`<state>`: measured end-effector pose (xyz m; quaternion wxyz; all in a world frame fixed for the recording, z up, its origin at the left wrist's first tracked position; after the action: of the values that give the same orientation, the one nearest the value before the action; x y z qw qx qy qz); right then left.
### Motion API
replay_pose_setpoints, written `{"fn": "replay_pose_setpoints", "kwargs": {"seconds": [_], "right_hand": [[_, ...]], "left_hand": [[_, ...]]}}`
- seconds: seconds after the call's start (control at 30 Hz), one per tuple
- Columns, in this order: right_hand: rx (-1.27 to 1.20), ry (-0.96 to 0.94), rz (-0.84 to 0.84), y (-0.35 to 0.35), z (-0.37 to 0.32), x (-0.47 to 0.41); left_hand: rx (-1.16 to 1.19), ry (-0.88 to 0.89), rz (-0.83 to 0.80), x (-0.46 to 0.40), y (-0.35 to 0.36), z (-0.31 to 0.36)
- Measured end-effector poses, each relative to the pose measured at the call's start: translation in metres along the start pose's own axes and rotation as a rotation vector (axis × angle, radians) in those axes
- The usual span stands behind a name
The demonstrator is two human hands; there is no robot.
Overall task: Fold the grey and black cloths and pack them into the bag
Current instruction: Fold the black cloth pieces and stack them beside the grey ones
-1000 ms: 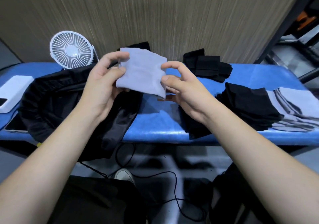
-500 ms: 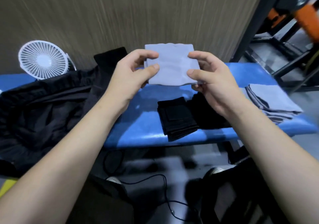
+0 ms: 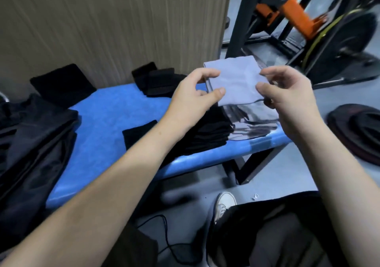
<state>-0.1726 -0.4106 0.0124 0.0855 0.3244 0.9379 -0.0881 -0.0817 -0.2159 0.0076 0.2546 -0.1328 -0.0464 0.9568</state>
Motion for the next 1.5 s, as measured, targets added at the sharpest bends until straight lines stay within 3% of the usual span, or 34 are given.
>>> {"fn": "replay_pose_setpoints", "kwargs": {"seconds": [0.17, 0.47, 0.9, 1.23, 1.5], "right_hand": [[0.176, 0.024, 0.087, -0.036, 0.017, -0.006], [0.400, 0.103, 0.083, -0.062, 0.052, -0.018], [0.699, 0.170, -0.074, -0.051, 0.070, -0.017], [1.144, -0.145, 0.061, -0.030, 0.047, -0.012], [1.137, 0.040, -0.088, -0.021, 0.062, -0.013]], "left_hand": [[-0.058, -0.065, -0.060, -0.009, 0.037, -0.013], [-0.249, -0.178, -0.198, -0.012, 0.067, -0.031], [-0.610, -0.067, -0.249, -0.016, 0.068, -0.040], [-0.826, 0.108, -0.168, -0.013, 0.071, -0.029], [-1.044, 0.140, -0.229, -0.013, 0.081, -0.031]]}}
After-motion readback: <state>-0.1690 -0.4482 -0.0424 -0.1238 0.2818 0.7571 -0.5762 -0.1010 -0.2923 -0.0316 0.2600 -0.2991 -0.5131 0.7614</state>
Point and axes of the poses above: each hand's wrist, its own x-axis away from the middle knuckle, its own y-axis out of the palm, z = x × y, the point moved 6 cm from there along -x, towards the middle knuckle
